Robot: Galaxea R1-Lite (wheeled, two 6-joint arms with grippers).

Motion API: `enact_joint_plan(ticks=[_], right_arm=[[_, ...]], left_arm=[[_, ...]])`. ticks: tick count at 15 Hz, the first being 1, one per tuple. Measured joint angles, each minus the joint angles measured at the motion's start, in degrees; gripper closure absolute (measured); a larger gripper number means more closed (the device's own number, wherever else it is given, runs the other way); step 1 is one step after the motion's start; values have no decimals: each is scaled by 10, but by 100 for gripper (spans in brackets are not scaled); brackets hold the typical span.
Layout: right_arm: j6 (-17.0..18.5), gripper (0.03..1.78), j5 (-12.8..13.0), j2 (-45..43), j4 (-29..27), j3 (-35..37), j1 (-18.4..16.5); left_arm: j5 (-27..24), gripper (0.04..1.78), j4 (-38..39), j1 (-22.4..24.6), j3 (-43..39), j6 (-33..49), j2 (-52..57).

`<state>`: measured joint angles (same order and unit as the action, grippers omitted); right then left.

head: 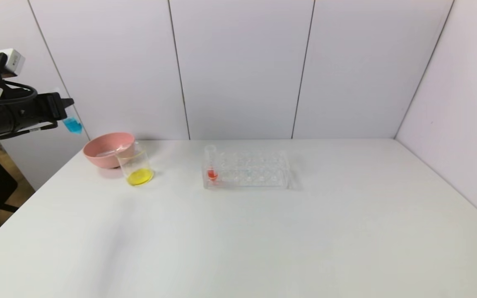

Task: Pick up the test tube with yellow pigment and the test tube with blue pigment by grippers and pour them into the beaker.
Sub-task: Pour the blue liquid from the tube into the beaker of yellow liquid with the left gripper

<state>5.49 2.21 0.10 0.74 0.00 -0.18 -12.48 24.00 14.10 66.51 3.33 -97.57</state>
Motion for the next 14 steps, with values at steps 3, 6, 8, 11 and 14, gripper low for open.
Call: enact_joint_plan(ticks=[3,6,8,11,14], right_arm=[[0,10,0,0,0,0,1],[0,10,0,0,0,0,0],[0,10,0,0,0,0,0],[0,10,0,0,0,0,0],[0,10,0,0,0,0,1]], left_arm=[[-12,136,1,12,-8,-20,-2],[-52,136,1,33,-5,-23,-8],[-71,136,2,44,-3,-24,-11],[-94,136,11,47,2,-22,-17],[-159,136,8,48,37,-27,-34]])
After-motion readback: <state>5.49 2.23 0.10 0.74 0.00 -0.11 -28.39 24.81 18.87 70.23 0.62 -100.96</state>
